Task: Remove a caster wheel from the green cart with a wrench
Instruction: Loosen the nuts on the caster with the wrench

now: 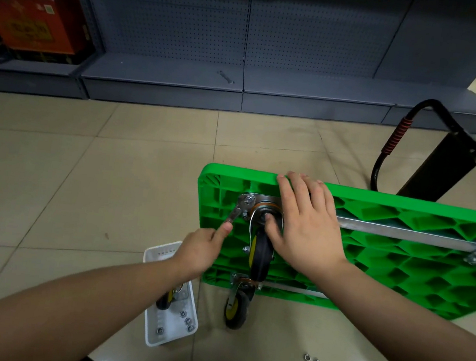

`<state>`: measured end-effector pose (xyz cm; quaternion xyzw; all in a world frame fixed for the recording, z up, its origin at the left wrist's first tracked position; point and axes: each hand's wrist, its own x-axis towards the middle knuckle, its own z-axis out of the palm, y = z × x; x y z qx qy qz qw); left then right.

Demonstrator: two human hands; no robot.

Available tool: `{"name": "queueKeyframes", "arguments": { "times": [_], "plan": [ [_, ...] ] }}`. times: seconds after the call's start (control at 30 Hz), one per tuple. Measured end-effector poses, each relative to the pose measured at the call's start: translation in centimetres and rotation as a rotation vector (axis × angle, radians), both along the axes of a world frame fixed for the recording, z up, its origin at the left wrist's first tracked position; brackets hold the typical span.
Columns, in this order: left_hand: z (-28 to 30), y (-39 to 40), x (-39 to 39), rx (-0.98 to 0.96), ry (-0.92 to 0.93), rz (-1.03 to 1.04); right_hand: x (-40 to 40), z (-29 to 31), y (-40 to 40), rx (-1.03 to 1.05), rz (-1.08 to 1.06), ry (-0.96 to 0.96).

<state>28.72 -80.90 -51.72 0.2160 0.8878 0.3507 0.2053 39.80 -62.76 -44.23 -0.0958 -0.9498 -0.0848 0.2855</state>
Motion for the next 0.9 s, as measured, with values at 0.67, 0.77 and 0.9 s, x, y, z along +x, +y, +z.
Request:
{"name": "queueKeyframes", "arguments": {
  "times": [0.67,0.77,0.9],
  "plan": [
    [6.3,-1.8,0.3,0.119,-0.343,-0.314,0.3,0.4,0.1,-0.018,0.03,-0.031],
    [7.5,-1.8,0.3,0.115,-0.412,-0.354,0.3,0.4,0.1,-0.018,0.032,-0.027],
    [9.1,-2.1,-1.2,0.042,-0.303,-0.366,0.2,0.3,0.2,-0.02,0.029,-0.03]
  ]
}}
